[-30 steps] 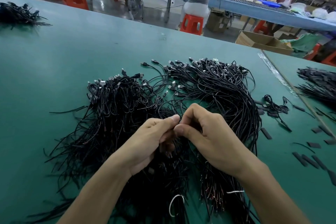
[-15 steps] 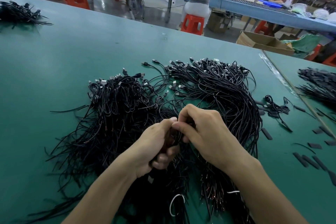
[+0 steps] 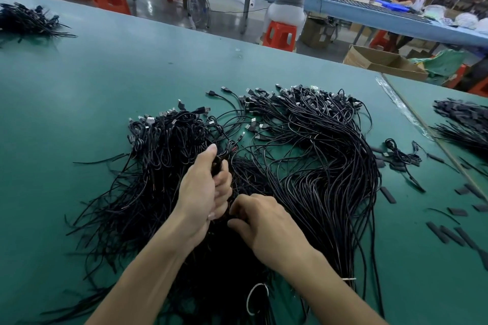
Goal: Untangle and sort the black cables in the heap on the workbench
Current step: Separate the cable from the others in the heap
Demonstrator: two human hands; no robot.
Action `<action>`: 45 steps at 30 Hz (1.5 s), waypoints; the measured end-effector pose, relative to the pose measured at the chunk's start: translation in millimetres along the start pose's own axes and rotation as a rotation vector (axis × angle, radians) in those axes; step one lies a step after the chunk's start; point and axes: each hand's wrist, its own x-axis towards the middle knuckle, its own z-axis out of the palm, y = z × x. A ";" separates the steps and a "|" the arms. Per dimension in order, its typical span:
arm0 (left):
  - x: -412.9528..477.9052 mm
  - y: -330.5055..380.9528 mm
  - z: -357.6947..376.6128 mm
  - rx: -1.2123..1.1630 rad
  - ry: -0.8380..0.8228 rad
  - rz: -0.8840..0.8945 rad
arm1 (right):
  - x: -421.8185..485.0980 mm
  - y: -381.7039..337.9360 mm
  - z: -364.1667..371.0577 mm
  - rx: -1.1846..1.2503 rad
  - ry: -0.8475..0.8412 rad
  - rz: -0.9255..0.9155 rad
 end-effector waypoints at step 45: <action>-6.7 -3.7 10.4 0.044 -0.044 0.359 | -15.2 -33.8 -73.2 0.370 0.239 -0.035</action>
